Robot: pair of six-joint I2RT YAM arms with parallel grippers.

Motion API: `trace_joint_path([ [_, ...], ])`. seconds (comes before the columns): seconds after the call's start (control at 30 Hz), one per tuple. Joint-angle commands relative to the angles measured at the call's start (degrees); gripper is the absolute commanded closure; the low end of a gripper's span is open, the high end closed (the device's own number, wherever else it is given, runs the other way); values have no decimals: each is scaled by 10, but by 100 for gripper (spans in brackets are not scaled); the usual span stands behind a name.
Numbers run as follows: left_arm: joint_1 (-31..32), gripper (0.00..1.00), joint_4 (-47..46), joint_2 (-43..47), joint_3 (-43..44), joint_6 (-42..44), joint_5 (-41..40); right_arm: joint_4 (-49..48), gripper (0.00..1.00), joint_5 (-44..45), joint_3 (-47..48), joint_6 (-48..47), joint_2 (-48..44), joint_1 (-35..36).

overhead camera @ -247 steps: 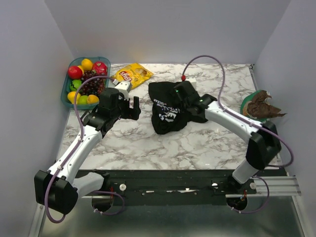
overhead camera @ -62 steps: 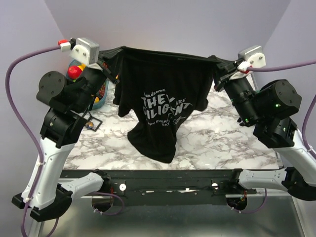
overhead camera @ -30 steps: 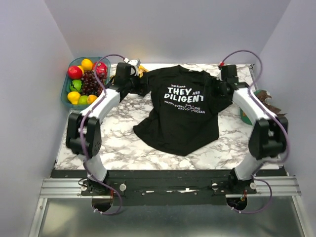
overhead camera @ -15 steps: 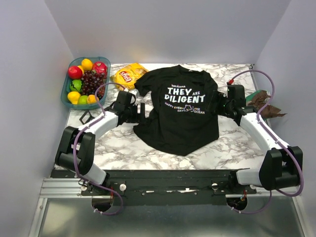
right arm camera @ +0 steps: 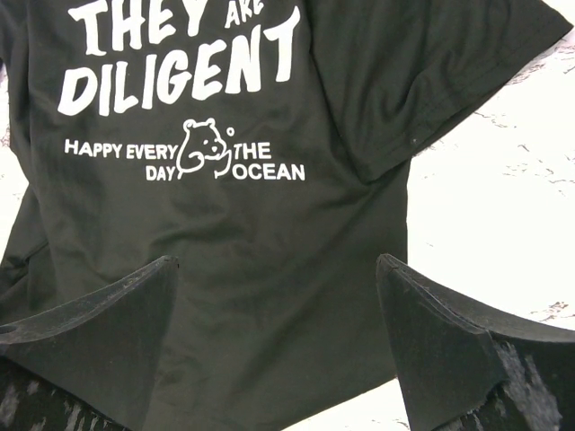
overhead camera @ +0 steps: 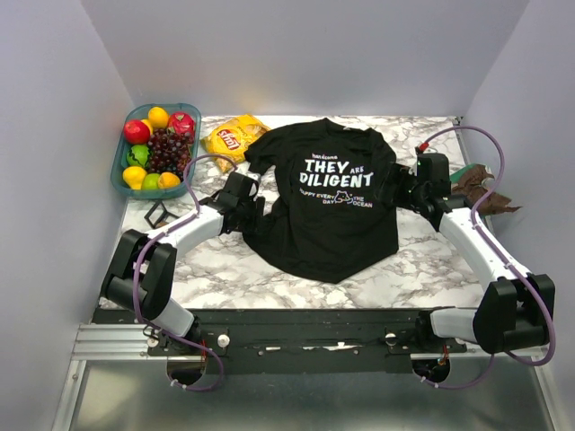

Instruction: Pin the brooch onto the clothing

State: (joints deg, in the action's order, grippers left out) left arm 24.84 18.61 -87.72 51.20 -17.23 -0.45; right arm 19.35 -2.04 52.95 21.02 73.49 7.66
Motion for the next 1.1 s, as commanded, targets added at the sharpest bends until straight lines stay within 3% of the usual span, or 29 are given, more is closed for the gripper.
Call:
trace_joint_path([
  [0.0, 4, 35, 20, -4, -1, -3, -27, -1, 2, -6, -8, 1, -14, -2],
  [0.33, 16, 38, 31, -29, 3, -1, -18, 12, 3, -1, -10, -7, -27, -2],
  [0.37, 17, 52, 35, -33, 5, -1, -11, 13, 2, 0, -8, -8, -29, -2],
  [0.43, 19, 67, 43, -38, 7, 1, -3, 14, 2, 0, -9, -8, -32, -1],
  [0.47, 21, 87, 49, -40, 10, 1, 0, 14, 3, 1, -11, -10, -34, -2],
  [0.53, 28, 100, 56, -33, 12, 2, 22, 15, 2, 4, -14, -11, -34, -2],
  [0.77, 2, 100, 54, 142, 26, -4, 127, 28, 2, 17, -36, -16, -14, -2],
  [0.97, -100, 100, 64, 185, 37, 21, 261, 41, 5, 37, -61, 6, 12, -1],
  [1.07, -111, 100, 23, 187, 11, 8, 280, 39, 8, 42, -72, 18, 27, 7],
])
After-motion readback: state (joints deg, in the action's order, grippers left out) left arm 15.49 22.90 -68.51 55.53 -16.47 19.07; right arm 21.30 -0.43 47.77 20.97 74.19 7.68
